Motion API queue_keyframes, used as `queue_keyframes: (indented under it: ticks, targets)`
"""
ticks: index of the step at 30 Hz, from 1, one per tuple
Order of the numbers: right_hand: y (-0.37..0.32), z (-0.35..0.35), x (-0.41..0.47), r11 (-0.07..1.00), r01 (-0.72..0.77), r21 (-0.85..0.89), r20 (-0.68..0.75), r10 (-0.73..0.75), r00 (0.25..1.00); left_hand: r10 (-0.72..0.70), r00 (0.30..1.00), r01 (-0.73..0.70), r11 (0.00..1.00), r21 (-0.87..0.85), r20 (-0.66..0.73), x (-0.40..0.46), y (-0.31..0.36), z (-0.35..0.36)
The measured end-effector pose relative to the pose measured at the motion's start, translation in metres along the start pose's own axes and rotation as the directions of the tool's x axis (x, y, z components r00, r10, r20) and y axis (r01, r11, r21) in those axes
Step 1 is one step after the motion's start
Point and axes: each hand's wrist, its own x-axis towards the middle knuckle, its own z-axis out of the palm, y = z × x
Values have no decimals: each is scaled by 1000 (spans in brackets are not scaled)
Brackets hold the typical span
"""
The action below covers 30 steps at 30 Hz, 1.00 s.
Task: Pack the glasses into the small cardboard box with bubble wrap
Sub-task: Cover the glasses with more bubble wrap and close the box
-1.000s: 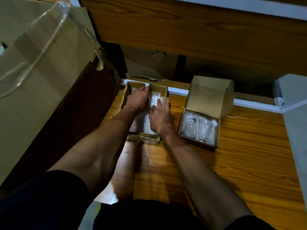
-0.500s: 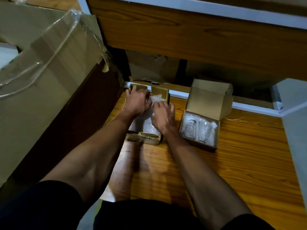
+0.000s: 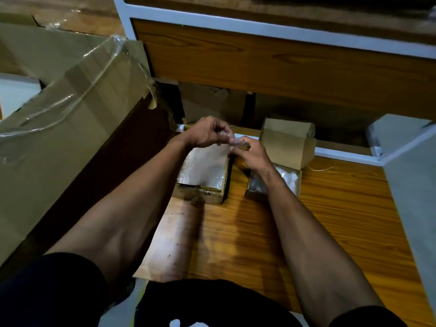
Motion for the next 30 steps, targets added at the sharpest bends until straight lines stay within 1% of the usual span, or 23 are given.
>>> queue_keyframes:
  ticks: [2,4,6,8,10,12,16,19,21,23,27,28,30]
  targets:
    - [-3,-16,-6,999,-10,49,-2,10,1000,-2,999,0,999,-33,-44,0,9,-1]
    - [-8,-33,-16,990,-35,136,28,31,999,-15,997,10,998,-68,-79,1,15,0]
    - [-13,-47,-26,971,-48,235,33,41,999,-47,995,31,984,-174,-90,1,18,2]
    - [-14,-60,-32,954,-59,295,37,50,998,-56,992,22,957,-289,-109,-2,22,7]
    - [-14,-71,-37,956,-70,286,68,53,996,-57,990,10,941,-339,-128,-1,26,12]
    - [-14,-82,-41,968,-90,234,103,68,992,-65,992,21,931,-364,-110,1,33,19]
    - [-22,-95,-45,985,-114,128,185,89,979,-55,998,48,936,-348,-12,8,51,29]
    - [-31,-99,-45,994,-77,72,203,61,977,-35,998,50,943,-329,52,13,66,38]
    - [-34,-103,-45,998,-59,25,153,54,987,-21,999,34,950,-309,46,16,73,44]
    - [-27,-110,-44,998,-63,4,84,62,995,-35,998,49,959,-281,53,17,77,46]
    - [-10,-130,-45,986,-124,109,-26,127,992,-117,979,136,985,-111,166,15,66,46]
    - [-6,-135,-46,983,-133,125,-47,139,989,-122,978,139,986,-92,171,14,62,47]
    - [-1,-145,-47,975,-158,156,-76,171,982,-128,979,149,981,-126,156,13,57,48]
